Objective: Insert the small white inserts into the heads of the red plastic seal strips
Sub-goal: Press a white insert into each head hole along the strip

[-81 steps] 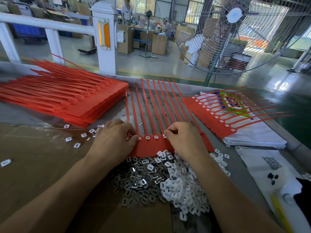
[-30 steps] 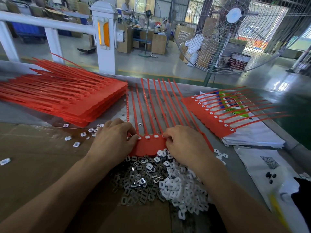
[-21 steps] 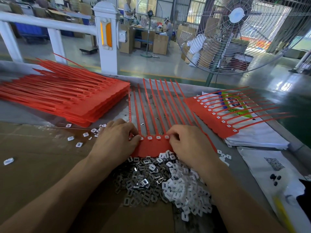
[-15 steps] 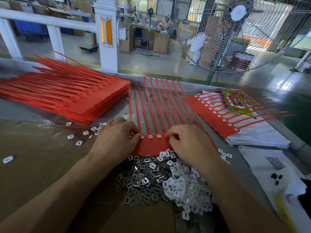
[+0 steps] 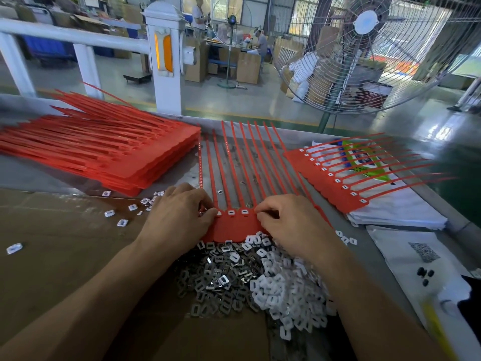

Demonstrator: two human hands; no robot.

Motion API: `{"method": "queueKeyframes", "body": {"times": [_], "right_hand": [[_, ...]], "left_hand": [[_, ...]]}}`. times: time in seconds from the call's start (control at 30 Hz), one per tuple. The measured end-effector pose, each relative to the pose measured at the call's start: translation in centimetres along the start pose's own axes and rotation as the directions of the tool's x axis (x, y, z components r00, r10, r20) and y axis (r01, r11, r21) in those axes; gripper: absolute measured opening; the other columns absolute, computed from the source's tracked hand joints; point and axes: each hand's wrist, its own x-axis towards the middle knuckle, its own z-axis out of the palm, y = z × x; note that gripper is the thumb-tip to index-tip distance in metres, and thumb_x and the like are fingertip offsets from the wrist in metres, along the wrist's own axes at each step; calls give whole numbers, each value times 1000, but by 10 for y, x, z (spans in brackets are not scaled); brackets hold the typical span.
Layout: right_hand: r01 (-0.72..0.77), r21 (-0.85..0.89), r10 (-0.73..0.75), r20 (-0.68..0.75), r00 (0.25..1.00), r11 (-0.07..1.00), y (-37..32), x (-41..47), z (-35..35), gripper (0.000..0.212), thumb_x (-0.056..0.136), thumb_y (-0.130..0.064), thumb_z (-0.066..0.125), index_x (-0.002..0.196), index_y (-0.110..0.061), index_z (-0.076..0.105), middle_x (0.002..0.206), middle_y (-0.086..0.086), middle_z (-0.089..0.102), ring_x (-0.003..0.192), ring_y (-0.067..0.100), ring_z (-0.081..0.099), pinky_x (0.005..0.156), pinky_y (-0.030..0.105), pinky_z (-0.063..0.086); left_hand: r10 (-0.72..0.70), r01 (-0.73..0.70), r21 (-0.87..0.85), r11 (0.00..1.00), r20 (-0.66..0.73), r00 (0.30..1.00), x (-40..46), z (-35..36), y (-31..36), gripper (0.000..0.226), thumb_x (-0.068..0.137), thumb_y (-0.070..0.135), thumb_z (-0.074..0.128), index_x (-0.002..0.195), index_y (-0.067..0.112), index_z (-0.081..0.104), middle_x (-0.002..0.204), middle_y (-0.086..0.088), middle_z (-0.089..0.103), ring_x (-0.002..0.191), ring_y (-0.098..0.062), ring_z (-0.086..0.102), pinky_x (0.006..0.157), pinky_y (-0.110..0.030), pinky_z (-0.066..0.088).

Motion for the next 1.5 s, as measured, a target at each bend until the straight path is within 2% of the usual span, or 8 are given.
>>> {"method": "queueKeyframes", "body": {"times": [0.13,0.23,0.7,0.9,1.07,1.2,1.3,1.5], "right_hand": [[74,103,-84,96,992,992,2,-1,-7,4,93,-35,74,95,-34,78,89,-22,72,84,-7,65,72,16,48],[97,120,-118,182,976,988,1,-2,-8,8,87,-41,81,88,-34,77,90,-27,67,84,-8,63,65,10,42],[118,212,-169,243,955,970,-1,-4,-5,11,88,-35,80,84,-37,70,84,-23,69,73,-1,64,67,21,46],[94,296,-140,138,980,950,-1,-4,-4,8,92,-34,75,86,-35,70,81,-18,71,72,0,66,63,16,47],[-29,453,103,-139,985,891,10,3,-3,10,95,-24,73,90,-33,74,80,-24,71,70,-8,64,60,9,44],[-140,459,236,-160,959,877,22,7,-1,14,94,-22,73,90,-35,76,69,-26,68,67,-9,63,67,22,47],[-174,463,278,-166,946,869,25,9,1,18,93,-19,74,88,-35,76,79,-16,72,73,-1,66,71,27,52],[-198,404,285,-166,944,893,26,10,4,20,93,-17,73,87,-36,74,85,-15,73,75,1,68,67,23,52]], "left_hand": [[0,0,4,1000,1,1000,1,1,-1,17,90,48,66,99,34,70,107,8,58,108,-17,50,99,-43,42],[0,0,4,1000,1,1000,1,1,-1,17,90,48,65,99,34,70,107,9,58,108,-17,50,99,-43,42],[1,-1,-9,1000,-9,1000,1,1,-1,13,90,48,65,94,35,69,100,11,54,105,-16,50,99,-45,42],[3,-3,-5,1000,-3,1000,1,1,-2,14,90,48,65,96,35,69,101,10,55,106,-16,50,99,-43,42],[0,0,-2,1000,14,1000,1,0,-2,15,91,48,63,99,36,69,104,11,55,108,-15,49,101,-44,42],[-1,0,2,1000,12,1000,1,0,-2,15,91,48,64,99,36,69,104,10,54,109,-16,49,102,-45,41],[-3,3,1,1000,20,1000,1,0,-2,16,91,48,63,99,36,69,105,10,55,109,-16,49,102,-45,41],[-1,1,-2,1000,13,1000,1,0,-1,15,91,48,64,99,35,69,106,10,56,109,-15,49,102,-44,41]]}}
